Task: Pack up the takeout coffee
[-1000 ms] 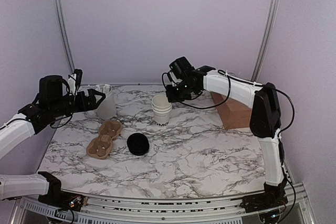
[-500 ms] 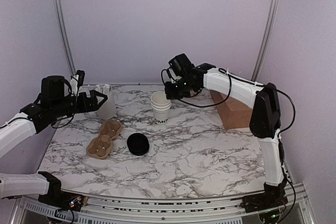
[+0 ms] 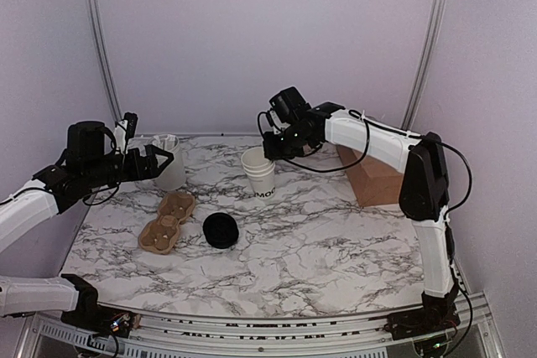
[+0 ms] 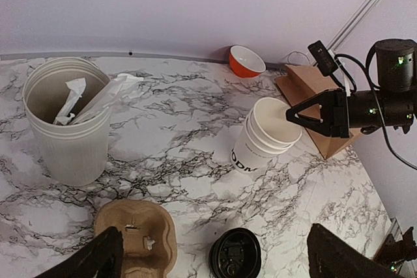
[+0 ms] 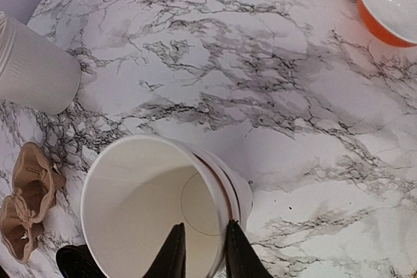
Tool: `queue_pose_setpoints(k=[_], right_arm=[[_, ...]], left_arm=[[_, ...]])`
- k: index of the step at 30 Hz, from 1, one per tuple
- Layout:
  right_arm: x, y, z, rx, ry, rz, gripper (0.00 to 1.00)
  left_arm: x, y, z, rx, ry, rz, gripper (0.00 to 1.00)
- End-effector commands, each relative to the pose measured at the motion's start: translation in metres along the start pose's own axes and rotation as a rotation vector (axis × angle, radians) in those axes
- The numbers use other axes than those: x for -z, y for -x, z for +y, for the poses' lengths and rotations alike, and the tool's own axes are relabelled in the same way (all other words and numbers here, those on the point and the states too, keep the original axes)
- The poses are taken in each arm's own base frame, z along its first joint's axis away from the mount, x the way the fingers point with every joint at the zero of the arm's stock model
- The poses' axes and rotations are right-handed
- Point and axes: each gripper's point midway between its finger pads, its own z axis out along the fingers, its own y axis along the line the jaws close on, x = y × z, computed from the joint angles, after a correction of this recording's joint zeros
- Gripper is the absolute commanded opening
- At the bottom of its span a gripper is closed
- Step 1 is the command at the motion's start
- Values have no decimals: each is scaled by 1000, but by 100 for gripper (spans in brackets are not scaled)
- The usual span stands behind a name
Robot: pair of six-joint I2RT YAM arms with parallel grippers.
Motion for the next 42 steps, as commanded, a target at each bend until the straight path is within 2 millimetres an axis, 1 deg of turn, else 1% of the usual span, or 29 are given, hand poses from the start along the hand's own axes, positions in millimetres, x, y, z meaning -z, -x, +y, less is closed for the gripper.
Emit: queue_pose_setpoints(k=[1,5,10,14,19,28,34,42], right_arm=[[22,14,6,0,-1,-54,21],[24,12,1,-5,-26,-53,24],[28,10,-6,-4,-60,-56,24],[33,13,-8,2,-82,-68,25],[29,11,-7,2,-73,-61,25],[21,6,-13,-5,-92,-45,23],[17,4,-21,-24,-97,-37,19],[15,4,-24,-33,-92,-33,14]], left_arm=[[-1,3,-4,-19,-16,-13,99],[0,4,-5,-23,-18,-14,99],[0,4,-4,-23,-17,-16,99],[-1,3,-4,-22,-17,-12,99],[-1,4,-4,-22,-18,-13,99],[0,4,-4,-22,-16,-15,99],[0,3,-4,-24,-17,-15,99],[0,3,-4,-24,-17,-13,99]])
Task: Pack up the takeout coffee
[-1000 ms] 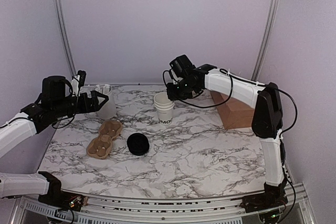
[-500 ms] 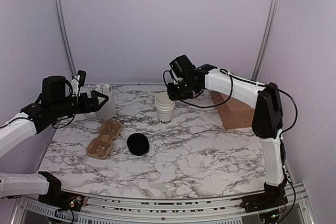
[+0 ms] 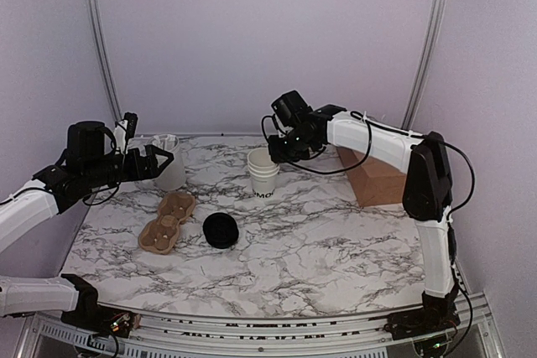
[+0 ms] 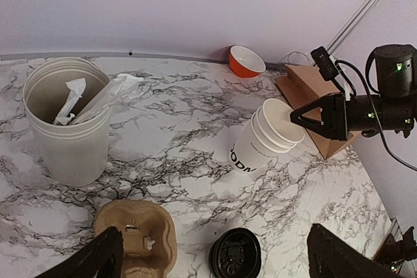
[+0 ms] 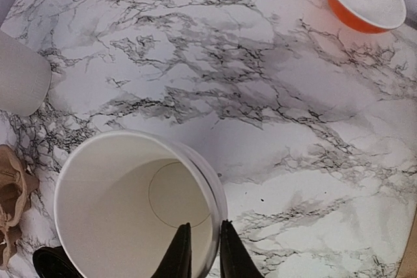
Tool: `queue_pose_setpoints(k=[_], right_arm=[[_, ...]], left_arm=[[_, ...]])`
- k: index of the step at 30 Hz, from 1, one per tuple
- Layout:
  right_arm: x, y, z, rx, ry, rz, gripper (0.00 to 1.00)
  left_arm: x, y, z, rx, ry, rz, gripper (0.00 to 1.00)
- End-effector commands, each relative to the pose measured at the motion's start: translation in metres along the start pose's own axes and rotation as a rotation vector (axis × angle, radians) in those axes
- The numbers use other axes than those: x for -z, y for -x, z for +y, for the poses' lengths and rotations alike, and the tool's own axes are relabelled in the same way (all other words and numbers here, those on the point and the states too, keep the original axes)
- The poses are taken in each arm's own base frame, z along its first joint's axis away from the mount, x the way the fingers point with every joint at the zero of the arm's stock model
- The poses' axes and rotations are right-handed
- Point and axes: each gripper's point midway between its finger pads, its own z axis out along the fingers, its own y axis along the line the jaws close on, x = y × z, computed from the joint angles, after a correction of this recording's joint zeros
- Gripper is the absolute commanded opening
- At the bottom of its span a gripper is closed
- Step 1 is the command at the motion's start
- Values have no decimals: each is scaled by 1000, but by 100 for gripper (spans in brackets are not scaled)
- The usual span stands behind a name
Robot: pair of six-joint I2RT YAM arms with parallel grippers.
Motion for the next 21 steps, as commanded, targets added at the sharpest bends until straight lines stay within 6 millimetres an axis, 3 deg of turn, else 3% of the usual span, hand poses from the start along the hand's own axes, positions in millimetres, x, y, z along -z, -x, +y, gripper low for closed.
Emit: queue_pose_setpoints(k=[1,4,16,21], right_arm=[[14,11,-1,-27,11,-30,11],[19,16,2,-36,34,-42,0],[60,50,12,-49,109,-132,0],[64,52,12,-32,103,-130,0]], left_arm=[[0,3,-4,-22,-16,-13,99],[-1,2,-3,-22,-15,-11,99],[-3,0,-4,-18,-23,0,99],[-5,-1,-6,-13,-34,10,99]])
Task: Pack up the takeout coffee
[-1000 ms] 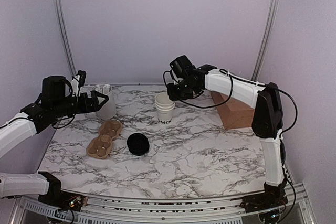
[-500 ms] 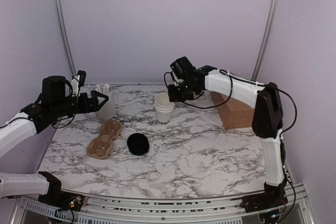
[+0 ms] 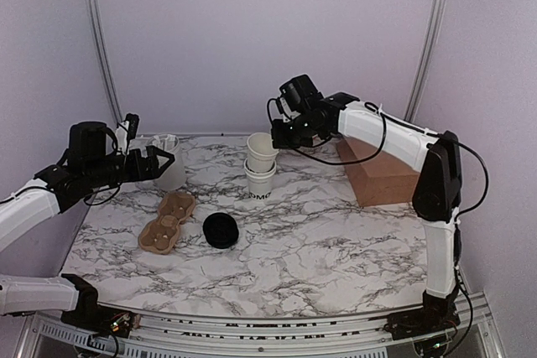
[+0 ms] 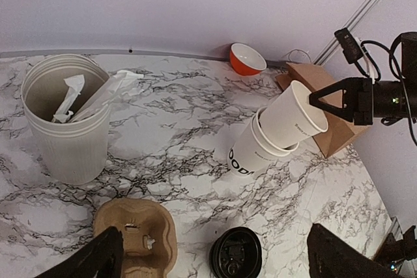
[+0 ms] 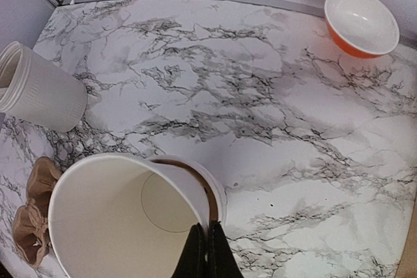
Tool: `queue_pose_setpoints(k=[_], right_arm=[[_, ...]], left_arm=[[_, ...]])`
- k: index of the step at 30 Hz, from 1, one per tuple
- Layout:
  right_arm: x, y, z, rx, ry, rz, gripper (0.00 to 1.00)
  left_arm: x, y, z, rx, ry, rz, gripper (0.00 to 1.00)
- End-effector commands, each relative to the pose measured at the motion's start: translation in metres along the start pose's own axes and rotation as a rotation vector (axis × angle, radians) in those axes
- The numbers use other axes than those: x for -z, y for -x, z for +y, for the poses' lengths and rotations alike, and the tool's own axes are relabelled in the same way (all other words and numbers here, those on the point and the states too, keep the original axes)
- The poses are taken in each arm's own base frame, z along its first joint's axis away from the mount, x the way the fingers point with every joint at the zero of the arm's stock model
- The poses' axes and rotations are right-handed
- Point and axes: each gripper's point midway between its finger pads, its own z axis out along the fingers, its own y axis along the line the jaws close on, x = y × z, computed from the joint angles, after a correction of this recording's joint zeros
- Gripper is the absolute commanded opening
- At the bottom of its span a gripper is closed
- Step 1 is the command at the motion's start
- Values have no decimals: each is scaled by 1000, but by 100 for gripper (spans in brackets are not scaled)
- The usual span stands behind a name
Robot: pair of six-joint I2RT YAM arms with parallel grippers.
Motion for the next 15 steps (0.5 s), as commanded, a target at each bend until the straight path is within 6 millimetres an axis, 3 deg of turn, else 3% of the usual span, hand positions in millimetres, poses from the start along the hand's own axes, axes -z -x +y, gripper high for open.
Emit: queue_pose_setpoints(k=[1,4,11,15], right_arm=[[28,28,9,10,34,-69,0],[37,34,9,11,35,-89,0],[81,60,16,32,69,-176,0],[105,62,11,47,62,-205,0]], left_arm=[[-3,0,-7,-14,-36,3,99],[-4,-2,-8,-11,-43,11,99],[-16,-15,-27,-43,-66,63,99],[-24,-28,-36,-60,-41,105,99]])
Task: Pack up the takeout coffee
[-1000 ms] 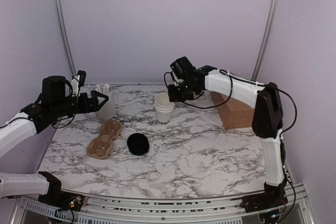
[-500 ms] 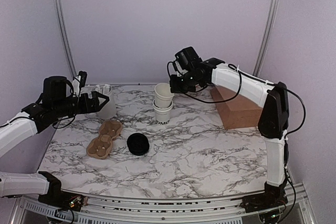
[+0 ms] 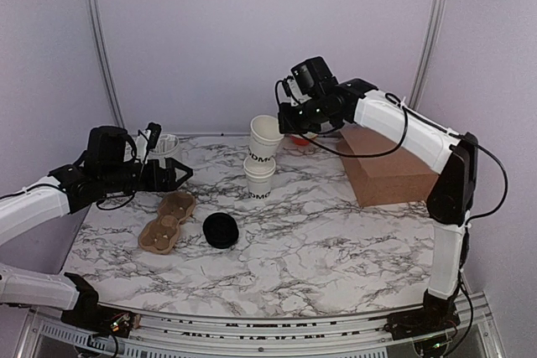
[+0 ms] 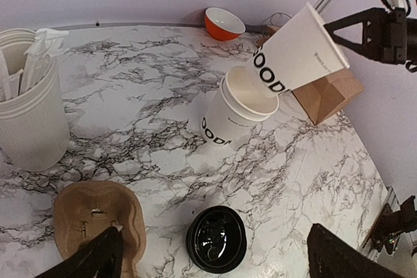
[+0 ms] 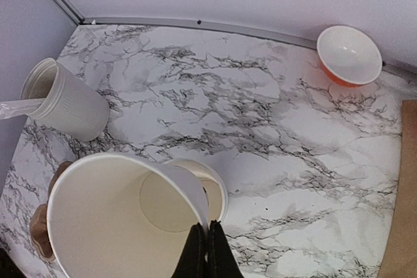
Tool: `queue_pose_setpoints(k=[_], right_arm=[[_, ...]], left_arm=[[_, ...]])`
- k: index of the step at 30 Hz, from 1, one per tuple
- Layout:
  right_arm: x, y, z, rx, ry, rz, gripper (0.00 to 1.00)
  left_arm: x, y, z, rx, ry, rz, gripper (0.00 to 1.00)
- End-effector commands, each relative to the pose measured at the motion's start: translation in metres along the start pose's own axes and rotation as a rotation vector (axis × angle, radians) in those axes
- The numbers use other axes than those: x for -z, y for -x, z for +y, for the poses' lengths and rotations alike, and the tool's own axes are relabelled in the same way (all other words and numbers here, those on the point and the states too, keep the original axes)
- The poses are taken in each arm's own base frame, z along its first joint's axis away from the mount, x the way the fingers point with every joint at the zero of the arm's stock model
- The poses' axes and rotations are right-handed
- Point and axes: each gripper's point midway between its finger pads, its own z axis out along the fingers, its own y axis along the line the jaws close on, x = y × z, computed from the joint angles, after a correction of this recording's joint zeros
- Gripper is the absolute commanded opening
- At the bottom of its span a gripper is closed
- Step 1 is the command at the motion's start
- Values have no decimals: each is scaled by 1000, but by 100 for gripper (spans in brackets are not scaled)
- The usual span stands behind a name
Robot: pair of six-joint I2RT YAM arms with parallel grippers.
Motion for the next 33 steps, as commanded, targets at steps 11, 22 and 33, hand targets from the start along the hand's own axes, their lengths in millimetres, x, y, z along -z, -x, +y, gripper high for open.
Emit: queue_pose_setpoints(k=[11,22,33], right_arm=[[91,-50,-27,76,-1,21,0],[68,-136,-39,100,-27,139,0],[42,-147,-41,92,-33,135,3]], left_arm=[[-26,-65,-11,31,164,226,90],[-56,-101,1,17,336,315,66],[-80,-115,8,13,378,379,48]])
